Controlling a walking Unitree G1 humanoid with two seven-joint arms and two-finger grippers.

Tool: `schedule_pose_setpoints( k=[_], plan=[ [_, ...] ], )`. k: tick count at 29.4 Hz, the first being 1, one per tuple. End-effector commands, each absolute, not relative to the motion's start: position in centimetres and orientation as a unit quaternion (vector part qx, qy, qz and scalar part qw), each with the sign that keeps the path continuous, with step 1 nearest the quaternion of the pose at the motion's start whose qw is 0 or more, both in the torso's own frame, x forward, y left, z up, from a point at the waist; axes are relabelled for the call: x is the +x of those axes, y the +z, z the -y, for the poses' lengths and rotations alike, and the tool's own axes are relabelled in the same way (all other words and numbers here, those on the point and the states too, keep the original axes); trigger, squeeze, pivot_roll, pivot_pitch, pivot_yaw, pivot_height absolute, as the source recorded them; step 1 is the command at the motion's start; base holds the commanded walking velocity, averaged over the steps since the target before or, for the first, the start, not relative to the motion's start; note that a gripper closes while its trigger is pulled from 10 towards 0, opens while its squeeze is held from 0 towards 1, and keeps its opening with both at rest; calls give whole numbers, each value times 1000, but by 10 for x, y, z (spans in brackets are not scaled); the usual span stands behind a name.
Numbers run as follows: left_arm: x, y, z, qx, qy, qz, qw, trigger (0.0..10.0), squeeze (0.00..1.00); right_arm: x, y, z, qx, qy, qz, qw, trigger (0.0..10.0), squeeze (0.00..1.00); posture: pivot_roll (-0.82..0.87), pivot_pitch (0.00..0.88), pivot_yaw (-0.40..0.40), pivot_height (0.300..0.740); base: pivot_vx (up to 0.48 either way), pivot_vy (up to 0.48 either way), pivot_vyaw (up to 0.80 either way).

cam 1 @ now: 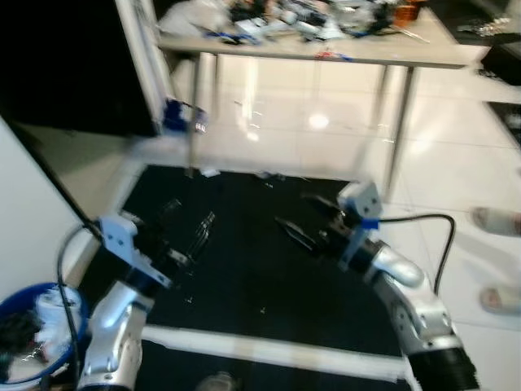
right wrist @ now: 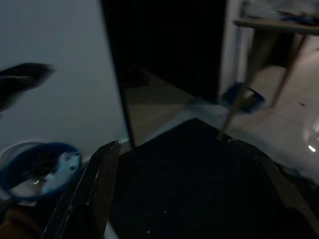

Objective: Picking trash to rubbish bin

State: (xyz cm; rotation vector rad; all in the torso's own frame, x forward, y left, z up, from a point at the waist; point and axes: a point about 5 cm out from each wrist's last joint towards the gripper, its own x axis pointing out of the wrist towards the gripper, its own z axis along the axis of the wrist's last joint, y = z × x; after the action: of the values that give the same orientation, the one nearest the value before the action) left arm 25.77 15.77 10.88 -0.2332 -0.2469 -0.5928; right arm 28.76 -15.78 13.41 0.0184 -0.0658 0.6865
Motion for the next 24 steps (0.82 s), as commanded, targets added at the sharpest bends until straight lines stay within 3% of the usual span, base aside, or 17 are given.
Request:
schedule_pose_setpoints(
  k=[1,8,13,24],
  plan=[
    [254,106,-162,-102,-279,119,947,10000,0,289,136,156,19,330,37,943,10000,0,15,0,-2,740,0,0,719],
    [254,104,-161,-101,-275,128,948,10000,0,313,124,186,74,147,-30,986,10000,0,15,0,-4,740,0,0,0],
    [257,102,-163,-86,-256,122,955,10000,0,317,118,199,54,86,-60,993,10000,0,16,0,-4,740,0,0,0],
    [268,97,-167,-74,-207,93,971,10000,0,319,123,197,51,83,-49,994,10000,0,14,0,-6,740,0,0,0]
  ],
)
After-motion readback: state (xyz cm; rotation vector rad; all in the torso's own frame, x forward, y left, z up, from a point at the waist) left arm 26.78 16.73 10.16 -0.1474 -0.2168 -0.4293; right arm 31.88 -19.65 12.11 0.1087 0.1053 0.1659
